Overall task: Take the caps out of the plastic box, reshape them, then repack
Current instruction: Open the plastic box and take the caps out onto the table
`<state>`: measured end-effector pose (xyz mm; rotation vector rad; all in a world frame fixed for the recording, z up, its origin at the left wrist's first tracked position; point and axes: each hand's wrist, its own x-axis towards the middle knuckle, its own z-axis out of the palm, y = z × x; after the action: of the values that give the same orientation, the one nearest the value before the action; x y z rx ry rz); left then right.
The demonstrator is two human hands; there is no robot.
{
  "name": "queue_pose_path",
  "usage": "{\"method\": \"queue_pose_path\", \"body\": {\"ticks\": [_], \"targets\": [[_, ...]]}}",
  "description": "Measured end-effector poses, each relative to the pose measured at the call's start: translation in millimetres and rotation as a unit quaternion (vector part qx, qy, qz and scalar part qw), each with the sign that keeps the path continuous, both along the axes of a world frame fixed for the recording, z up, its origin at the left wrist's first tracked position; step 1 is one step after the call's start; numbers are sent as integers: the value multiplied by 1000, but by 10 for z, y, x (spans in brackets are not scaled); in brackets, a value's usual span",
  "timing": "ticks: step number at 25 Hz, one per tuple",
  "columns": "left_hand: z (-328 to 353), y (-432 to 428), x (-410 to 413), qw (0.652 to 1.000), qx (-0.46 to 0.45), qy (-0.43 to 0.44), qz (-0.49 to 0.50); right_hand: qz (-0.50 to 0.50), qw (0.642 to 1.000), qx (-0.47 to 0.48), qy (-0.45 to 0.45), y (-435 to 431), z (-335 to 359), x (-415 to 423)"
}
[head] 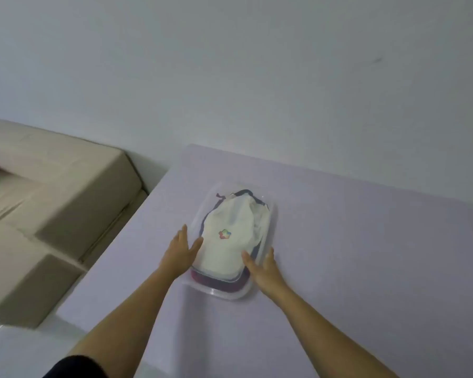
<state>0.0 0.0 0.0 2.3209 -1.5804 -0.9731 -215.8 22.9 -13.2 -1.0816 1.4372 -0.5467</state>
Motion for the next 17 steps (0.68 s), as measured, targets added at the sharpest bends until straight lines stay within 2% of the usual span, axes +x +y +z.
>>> {"method": "queue_pose_path", "body": {"ticks": [3, 7, 13, 17], "targets": [[-77, -55, 37, 997, 0, 58, 47, -23, 999, -41, 7, -29, -71, 106], [12, -18, -134, 998, -24, 50, 39, -41, 997, -62, 1, -4, -7, -92], [187, 261, -1136, 989, -103, 109, 4, -130, 990, -45, 0, 210, 182, -1111], [129, 462, -1896, 985, -88, 140, -44, -179, 983, -28, 31, 581, 275, -1895]]}}
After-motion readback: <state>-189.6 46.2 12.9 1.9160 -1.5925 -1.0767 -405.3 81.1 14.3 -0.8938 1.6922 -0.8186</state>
